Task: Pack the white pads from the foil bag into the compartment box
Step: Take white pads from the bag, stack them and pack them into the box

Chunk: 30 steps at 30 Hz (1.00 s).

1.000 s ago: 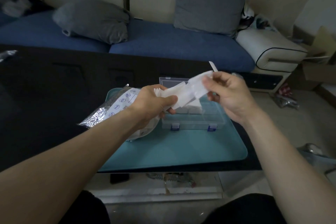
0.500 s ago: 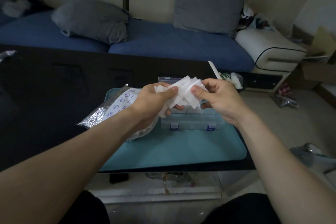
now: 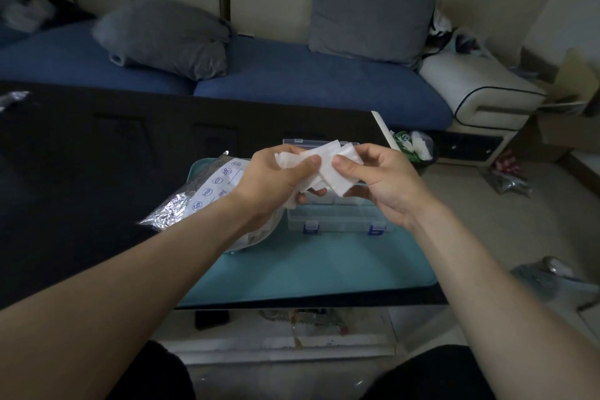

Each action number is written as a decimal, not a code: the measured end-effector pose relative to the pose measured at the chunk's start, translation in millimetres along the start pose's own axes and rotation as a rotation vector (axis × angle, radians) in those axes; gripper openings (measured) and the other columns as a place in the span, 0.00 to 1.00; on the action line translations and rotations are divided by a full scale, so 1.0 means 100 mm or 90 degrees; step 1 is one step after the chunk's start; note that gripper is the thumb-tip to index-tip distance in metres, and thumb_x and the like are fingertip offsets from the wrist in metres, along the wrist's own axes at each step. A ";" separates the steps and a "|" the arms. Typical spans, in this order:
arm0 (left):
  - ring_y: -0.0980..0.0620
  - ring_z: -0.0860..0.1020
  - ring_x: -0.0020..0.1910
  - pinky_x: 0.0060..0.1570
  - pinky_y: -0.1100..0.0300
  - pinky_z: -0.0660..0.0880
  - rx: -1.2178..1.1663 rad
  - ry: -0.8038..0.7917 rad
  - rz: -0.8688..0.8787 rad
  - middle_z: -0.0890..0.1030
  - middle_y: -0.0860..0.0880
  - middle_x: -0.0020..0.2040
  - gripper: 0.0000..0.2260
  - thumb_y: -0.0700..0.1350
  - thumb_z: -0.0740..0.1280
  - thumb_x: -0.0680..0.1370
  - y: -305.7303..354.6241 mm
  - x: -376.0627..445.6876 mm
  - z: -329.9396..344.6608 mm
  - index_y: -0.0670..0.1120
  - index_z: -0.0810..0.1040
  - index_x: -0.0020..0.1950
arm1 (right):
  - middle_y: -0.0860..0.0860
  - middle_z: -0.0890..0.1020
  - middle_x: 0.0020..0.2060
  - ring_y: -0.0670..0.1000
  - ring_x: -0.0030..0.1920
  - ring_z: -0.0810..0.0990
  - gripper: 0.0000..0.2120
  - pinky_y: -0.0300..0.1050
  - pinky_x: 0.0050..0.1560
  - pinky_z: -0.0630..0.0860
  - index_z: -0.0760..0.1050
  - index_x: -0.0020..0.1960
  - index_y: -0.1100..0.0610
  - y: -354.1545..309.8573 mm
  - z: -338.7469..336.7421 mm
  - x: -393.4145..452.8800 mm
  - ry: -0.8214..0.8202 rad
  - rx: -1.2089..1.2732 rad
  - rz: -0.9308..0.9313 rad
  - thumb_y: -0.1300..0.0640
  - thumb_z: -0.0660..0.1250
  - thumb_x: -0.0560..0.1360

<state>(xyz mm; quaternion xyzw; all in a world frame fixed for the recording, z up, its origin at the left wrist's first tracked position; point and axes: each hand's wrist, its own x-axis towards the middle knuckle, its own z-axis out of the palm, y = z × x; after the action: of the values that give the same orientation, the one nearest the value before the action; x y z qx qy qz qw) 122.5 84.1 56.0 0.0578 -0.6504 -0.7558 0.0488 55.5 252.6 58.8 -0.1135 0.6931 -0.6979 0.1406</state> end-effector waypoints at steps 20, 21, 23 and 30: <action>0.48 0.79 0.40 0.38 0.60 0.70 -0.191 -0.293 -0.271 0.81 0.44 0.46 0.26 0.65 0.60 0.77 0.03 0.04 -0.04 0.44 0.83 0.55 | 0.51 0.85 0.47 0.48 0.46 0.85 0.13 0.43 0.46 0.82 0.77 0.57 0.60 -0.04 0.02 -0.05 -0.160 -0.169 -0.051 0.62 0.73 0.74; 0.49 0.78 0.40 0.36 0.61 0.70 -0.187 -0.298 -0.266 0.81 0.44 0.45 0.24 0.63 0.61 0.78 0.03 0.02 -0.02 0.45 0.83 0.54 | 0.51 0.85 0.47 0.48 0.46 0.85 0.14 0.43 0.47 0.82 0.77 0.57 0.60 -0.04 0.05 -0.05 -0.168 -0.210 -0.060 0.61 0.74 0.74; 0.50 0.78 0.37 0.31 0.63 0.70 -0.151 -0.267 -0.249 0.80 0.45 0.43 0.17 0.57 0.62 0.80 0.00 0.03 0.01 0.45 0.81 0.55 | 0.50 0.84 0.48 0.48 0.46 0.84 0.18 0.41 0.48 0.81 0.77 0.59 0.58 -0.05 0.09 -0.06 -0.173 -0.287 -0.079 0.54 0.76 0.72; 0.51 0.76 0.34 0.32 0.61 0.69 -0.143 -0.138 -0.257 0.81 0.46 0.44 0.14 0.54 0.61 0.82 -0.05 0.11 -0.06 0.45 0.78 0.57 | 0.47 0.83 0.43 0.45 0.38 0.83 0.18 0.45 0.42 0.81 0.80 0.53 0.48 0.00 -0.01 -0.01 -0.075 -0.342 -0.094 0.53 0.82 0.66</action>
<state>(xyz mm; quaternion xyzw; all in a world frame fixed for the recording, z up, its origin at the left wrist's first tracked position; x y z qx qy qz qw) 112.6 77.5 50.1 0.0996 -0.5393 -0.8195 -0.1666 56.2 253.7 58.6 -0.2369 0.8336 -0.4900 0.0944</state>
